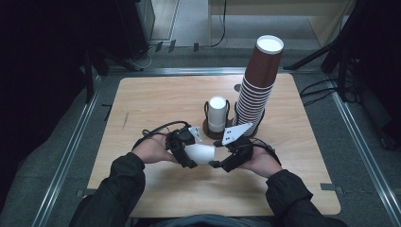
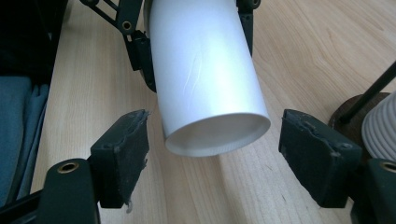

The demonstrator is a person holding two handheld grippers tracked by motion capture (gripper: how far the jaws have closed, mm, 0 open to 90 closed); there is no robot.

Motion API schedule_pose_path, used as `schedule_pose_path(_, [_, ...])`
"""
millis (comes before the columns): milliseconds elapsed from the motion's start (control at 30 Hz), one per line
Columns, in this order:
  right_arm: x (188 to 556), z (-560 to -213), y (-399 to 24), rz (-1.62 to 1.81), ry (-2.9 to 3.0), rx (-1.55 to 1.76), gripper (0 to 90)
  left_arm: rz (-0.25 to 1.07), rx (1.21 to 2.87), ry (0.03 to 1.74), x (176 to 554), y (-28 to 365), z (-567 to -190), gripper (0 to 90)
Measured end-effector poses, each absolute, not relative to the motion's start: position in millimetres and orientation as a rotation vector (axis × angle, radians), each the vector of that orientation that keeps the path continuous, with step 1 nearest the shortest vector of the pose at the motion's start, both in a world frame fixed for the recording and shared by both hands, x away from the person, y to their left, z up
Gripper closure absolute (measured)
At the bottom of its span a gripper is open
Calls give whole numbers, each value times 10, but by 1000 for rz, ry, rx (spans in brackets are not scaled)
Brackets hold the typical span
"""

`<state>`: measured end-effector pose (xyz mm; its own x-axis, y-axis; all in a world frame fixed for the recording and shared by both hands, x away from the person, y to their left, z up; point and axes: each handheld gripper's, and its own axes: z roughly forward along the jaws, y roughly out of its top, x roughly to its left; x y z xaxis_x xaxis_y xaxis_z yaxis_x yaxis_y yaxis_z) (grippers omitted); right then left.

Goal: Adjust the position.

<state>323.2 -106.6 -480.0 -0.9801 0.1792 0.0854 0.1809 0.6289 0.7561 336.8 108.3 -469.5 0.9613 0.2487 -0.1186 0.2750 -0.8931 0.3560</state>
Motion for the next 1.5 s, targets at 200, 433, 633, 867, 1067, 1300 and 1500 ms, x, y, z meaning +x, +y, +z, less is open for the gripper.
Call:
schedule_pose_path(200, [3198, -4822, -995, -1287, -2845, -275, 244, -114, 2739, 342, 3321, 1010, -4690, 237])
schedule_pose_path(433, [3174, -4849, -932, -1251, -2861, -246, 252, -123, 2740, 326, 3296, 958, -4695, 237])
schedule_pose_path(633, [3156, -4868, -899, -1230, -2885, -200, 339, -119, 2747, 315, 3288, 944, -4694, 237])
schedule_pose_path(867, [3141, -4850, -900, -1222, -2900, -163, 351, -133, 2745, 304, 3284, 954, -4687, 235])
schedule_pose_path(1067, [3149, -4830, -928, -1264, -2901, -158, 346, -71, 2675, 310, 3258, 997, -4650, 110])
schedule_pose_path(1300, [3183, -4789, -1020, -1340, -2856, -199, 344, -55, 2592, 336, 3276, 1104, -4593, 61])
schedule_pose_path(1500, [3207, -4754, -1075, -1402, -2823, -223, 344, -81, 2490, 384, 3307, 1224, -4564, 62])
